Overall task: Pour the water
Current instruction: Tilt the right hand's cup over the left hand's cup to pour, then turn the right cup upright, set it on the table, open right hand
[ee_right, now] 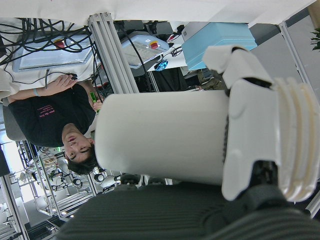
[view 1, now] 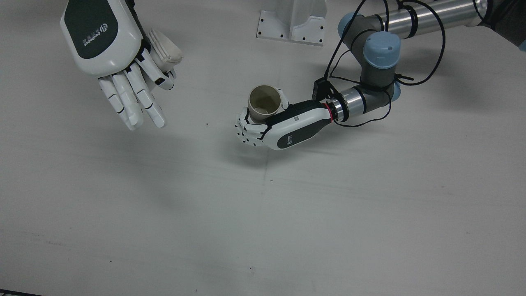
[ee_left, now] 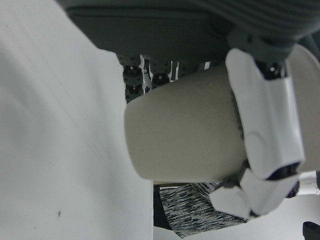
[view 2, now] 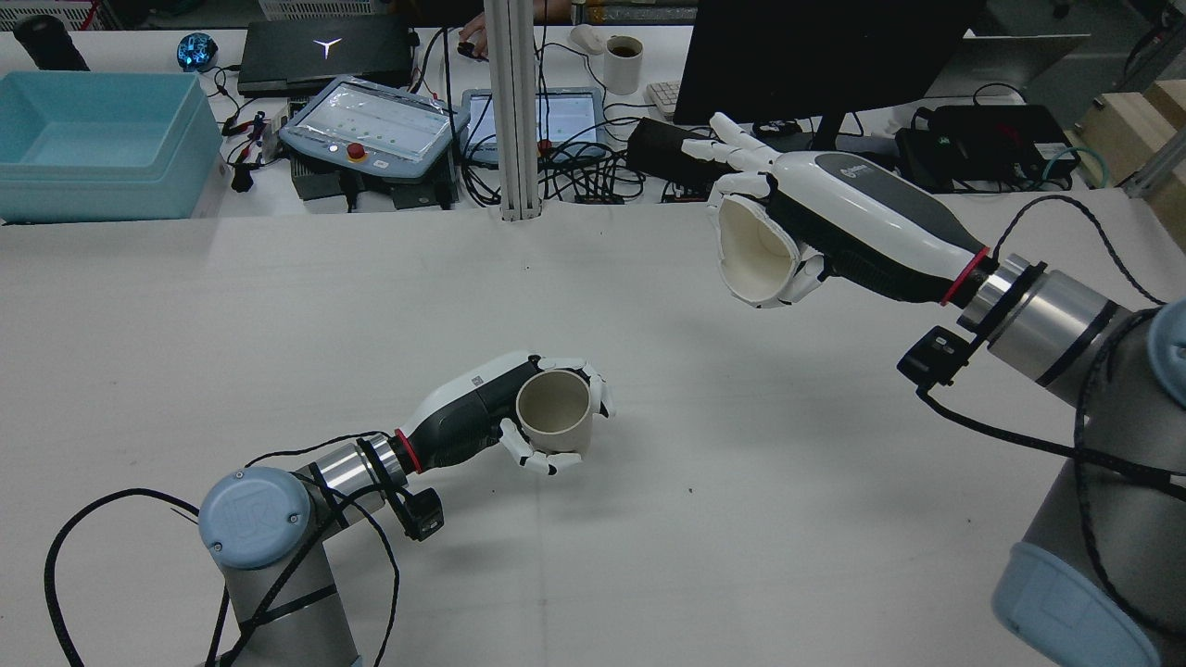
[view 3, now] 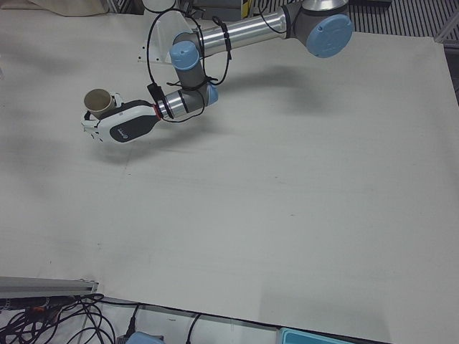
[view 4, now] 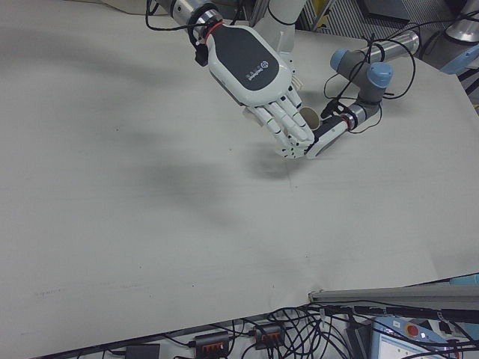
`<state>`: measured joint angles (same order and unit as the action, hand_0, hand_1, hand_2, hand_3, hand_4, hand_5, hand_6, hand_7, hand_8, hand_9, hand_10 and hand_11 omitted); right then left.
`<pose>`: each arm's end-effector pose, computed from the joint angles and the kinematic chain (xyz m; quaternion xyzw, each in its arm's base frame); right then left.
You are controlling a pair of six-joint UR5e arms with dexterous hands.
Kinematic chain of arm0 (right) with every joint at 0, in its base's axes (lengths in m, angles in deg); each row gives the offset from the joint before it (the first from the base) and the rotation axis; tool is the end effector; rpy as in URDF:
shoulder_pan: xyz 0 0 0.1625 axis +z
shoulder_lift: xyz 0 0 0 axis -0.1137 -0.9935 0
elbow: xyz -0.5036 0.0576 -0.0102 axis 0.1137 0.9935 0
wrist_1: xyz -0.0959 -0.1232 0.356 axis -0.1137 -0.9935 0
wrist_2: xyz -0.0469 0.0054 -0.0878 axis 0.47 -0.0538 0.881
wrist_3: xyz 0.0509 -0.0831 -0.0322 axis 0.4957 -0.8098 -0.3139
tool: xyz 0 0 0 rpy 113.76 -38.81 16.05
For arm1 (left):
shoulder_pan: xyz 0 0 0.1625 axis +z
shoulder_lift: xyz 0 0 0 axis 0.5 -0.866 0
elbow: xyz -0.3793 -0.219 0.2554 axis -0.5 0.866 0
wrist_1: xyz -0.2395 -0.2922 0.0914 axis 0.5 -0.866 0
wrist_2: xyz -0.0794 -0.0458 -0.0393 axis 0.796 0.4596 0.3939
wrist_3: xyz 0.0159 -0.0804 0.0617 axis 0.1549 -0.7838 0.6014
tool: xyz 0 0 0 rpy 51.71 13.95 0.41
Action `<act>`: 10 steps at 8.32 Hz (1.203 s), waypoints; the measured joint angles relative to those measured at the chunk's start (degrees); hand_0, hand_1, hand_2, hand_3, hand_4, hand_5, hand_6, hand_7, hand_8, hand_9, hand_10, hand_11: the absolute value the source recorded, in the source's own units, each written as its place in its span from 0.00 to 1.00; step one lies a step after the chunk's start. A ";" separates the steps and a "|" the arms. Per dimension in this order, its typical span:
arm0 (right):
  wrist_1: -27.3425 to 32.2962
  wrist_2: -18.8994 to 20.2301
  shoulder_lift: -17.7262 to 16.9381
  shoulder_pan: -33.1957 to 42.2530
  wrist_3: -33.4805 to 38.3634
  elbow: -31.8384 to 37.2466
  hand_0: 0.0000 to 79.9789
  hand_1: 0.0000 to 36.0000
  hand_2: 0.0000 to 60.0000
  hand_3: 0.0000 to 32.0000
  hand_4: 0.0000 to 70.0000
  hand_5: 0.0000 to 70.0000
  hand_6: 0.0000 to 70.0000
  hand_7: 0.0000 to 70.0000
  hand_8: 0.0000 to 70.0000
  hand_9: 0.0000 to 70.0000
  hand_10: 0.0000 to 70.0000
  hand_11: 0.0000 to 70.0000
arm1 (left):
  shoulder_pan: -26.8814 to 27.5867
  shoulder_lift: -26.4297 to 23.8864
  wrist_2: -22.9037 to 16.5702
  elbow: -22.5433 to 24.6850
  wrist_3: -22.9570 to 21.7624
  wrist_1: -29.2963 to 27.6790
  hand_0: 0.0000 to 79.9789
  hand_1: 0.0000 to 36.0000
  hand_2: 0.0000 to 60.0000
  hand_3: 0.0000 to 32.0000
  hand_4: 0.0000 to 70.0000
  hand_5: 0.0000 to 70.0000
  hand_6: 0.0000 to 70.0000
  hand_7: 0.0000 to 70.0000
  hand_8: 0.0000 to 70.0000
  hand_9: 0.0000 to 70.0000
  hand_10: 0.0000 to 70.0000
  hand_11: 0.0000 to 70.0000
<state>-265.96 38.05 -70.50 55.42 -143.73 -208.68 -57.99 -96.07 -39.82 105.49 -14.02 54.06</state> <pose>-0.2067 -0.4677 0.3674 0.3281 -0.7696 0.3308 0.4367 0.5790 -0.4774 0.3814 -0.2149 0.8555 -0.3778 0.2814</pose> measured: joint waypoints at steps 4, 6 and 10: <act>1.78 -10.81 -2.49 1.80 11.16 4.10 0.61 0.51 0.40 0.00 0.35 0.57 0.06 0.03 0.00 0.00 0.09 0.16 | -6.36 5.29 -0.09 0.43 -2.42 -0.40 0.66 1.00 1.00 0.00 0.61 1.00 0.49 0.53 0.35 0.48 0.24 0.38; 5.22 -17.72 -5.53 2.15 21.83 7.37 0.62 0.52 0.45 0.00 0.50 0.58 0.06 0.04 0.00 0.00 0.09 0.15 | -12.30 15.25 -0.15 0.42 -3.92 -4.42 0.66 1.00 1.00 0.00 0.60 1.00 0.49 0.53 0.35 0.48 0.25 0.38; 11.53 -24.17 -10.31 2.62 37.22 20.67 0.58 0.42 0.38 0.00 0.41 0.43 0.03 0.00 0.00 0.00 0.09 0.15 | -23.24 32.29 -0.22 -6.23 -6.35 -17.80 0.66 1.00 1.00 0.00 0.57 1.00 0.48 0.51 0.36 0.49 0.25 0.39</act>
<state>-254.43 13.89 -80.81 58.04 -106.51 -188.02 -81.22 -63.78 -40.04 99.27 -20.37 36.25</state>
